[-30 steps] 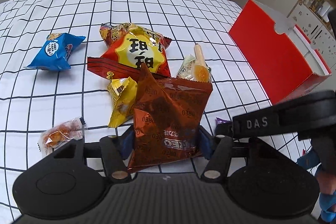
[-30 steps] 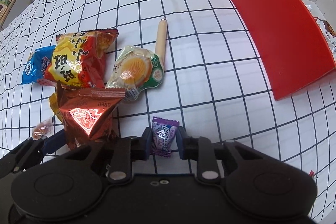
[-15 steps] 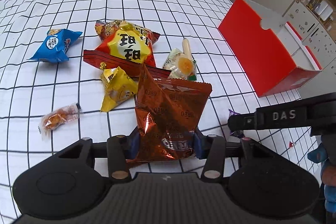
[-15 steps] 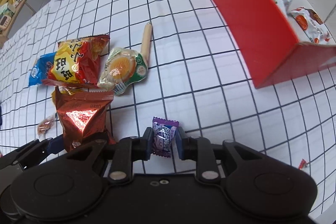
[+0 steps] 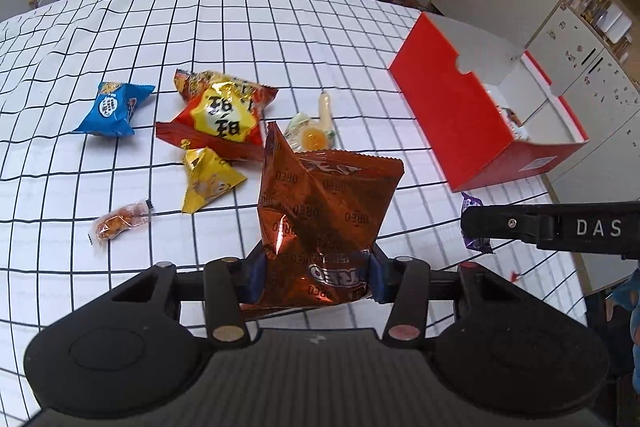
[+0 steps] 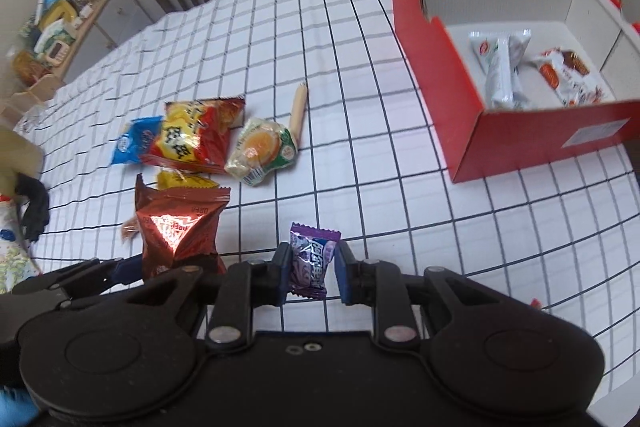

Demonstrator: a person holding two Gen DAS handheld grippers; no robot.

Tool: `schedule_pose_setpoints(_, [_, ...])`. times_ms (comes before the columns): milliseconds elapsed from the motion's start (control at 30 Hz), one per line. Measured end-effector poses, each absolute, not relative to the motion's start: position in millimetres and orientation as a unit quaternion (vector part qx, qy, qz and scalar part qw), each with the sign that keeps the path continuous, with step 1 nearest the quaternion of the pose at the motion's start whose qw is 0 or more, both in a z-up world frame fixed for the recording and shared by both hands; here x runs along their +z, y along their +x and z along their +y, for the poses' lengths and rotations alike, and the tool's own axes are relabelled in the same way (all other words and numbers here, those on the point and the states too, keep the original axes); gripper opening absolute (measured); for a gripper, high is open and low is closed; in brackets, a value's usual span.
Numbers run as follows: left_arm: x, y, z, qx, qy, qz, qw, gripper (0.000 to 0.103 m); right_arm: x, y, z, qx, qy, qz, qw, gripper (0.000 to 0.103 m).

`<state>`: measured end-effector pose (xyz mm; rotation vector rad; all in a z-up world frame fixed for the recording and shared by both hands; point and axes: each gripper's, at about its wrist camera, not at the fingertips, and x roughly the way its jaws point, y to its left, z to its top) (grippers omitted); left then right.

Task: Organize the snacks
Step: 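Carry the Oreo bag and purple candy with both grippers over the red box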

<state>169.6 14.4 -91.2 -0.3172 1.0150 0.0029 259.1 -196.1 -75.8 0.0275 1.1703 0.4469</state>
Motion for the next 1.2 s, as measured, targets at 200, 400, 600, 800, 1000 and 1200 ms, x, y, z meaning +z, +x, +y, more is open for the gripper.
schedule_pose_setpoints(200, [-64, 173, -1, -0.004, -0.160, 0.475, 0.865, 0.047, -50, 256, -213, 0.235, 0.005, 0.524, 0.818, 0.021])
schedule_pose_setpoints(400, [-42, 186, -20, -0.007, -0.160, 0.469, 0.869, 0.047, -30, 259, -233, 0.254, -0.004, 0.502, 0.827, 0.021])
schedule_pose_setpoints(600, [-19, 207, -48, -0.014, -0.148, 0.453, 0.879, 0.047, -17, 273, -263, 0.255, -0.008, 0.485, 0.837, 0.021])
schedule_pose_setpoints(800, [-2, 235, -81, -0.023, -0.135, 0.442, 0.887, 0.047, -7, 294, -293, 0.250, -0.012, 0.468, 0.848, 0.021])
schedule_pose_setpoints(1000, [8, 263, -115, -0.032, -0.123, 0.434, 0.892, 0.047, 1, 315, -320, 0.247, -0.015, 0.453, 0.857, 0.021])
schedule_pose_setpoints(1200, [5, 293, -146, -0.035, -0.115, 0.438, 0.891, 0.047, 0, 336, -344, 0.243, -0.018, 0.448, 0.860, 0.021])
